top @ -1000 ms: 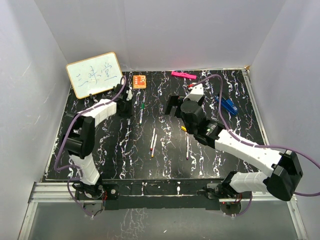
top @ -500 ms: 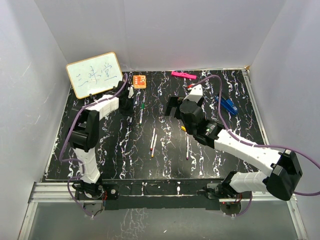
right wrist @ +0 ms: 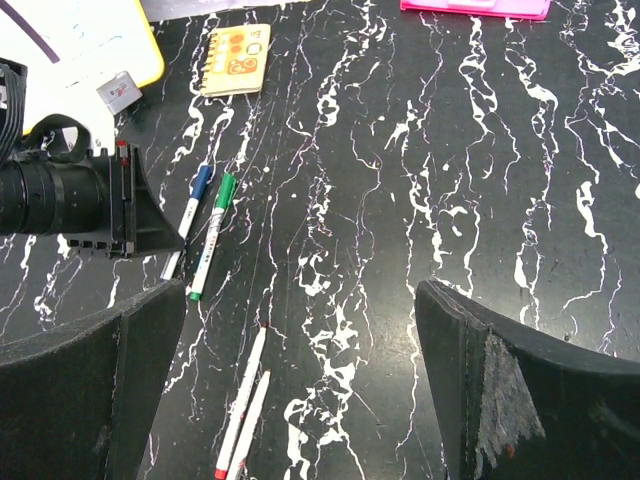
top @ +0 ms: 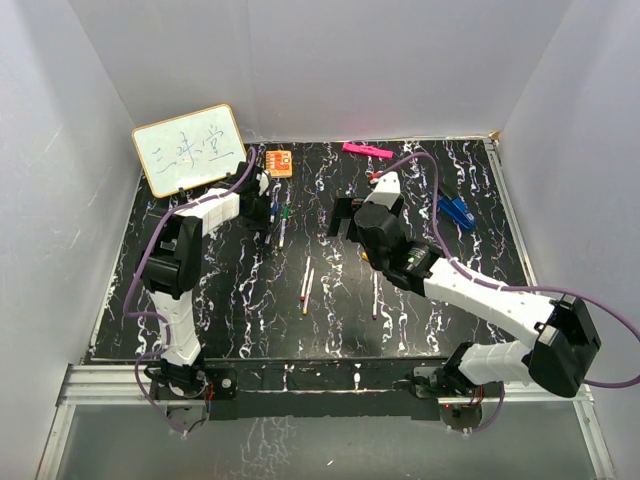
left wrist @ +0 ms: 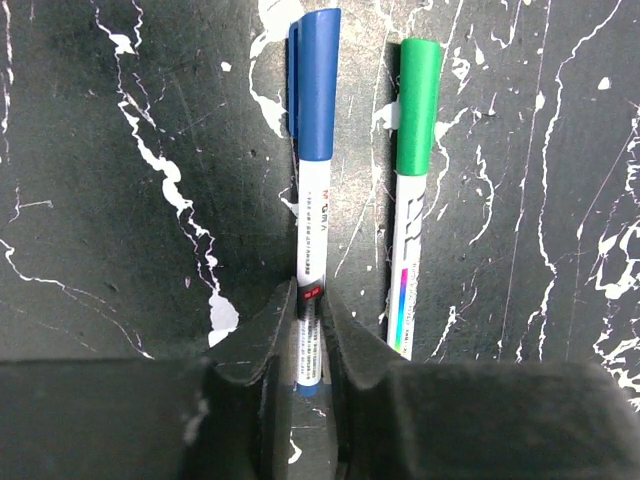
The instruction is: Insert the pens into the pen caps
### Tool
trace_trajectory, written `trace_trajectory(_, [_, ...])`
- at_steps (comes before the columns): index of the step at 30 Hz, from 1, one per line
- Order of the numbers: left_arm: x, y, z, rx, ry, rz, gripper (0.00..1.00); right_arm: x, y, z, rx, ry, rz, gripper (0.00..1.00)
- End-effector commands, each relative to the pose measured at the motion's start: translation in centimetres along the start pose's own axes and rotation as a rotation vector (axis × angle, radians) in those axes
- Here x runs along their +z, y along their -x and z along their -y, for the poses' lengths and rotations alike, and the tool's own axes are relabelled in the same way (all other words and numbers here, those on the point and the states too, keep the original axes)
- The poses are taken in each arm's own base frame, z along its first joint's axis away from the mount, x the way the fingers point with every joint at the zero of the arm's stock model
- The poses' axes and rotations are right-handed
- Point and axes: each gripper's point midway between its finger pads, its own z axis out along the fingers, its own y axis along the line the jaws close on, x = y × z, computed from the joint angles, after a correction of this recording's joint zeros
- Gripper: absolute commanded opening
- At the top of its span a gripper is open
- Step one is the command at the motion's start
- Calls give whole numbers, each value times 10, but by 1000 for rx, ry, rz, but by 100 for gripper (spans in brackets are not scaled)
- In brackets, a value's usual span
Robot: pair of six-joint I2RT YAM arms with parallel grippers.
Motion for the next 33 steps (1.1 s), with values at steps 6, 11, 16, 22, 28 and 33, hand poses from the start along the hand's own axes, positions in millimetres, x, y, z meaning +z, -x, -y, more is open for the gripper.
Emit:
trace_trajectory(6, [-1,-1,2,-22,-10,-24,21,5,3,-5,16,5,14,98])
trace_trajectory(11, [-6,4,2,-22,-6,-7,25,6,4,-3,11,-7,19,98])
trace_trajectory(16, [-23,19,1,-11,17,44,27,7,3,1,9,-31,24,98])
trace_trajectory(22, [-58,37,-1,9,52,125,27,10,2,10,33,-79,40,98])
trace_trajectory(28, [-92,31,7,26,4,186,27,14,-1,20,30,-108,43,98])
trace_trajectory(33, [-106,-3,33,53,-124,173,27,14,-2,36,60,-152,57,91])
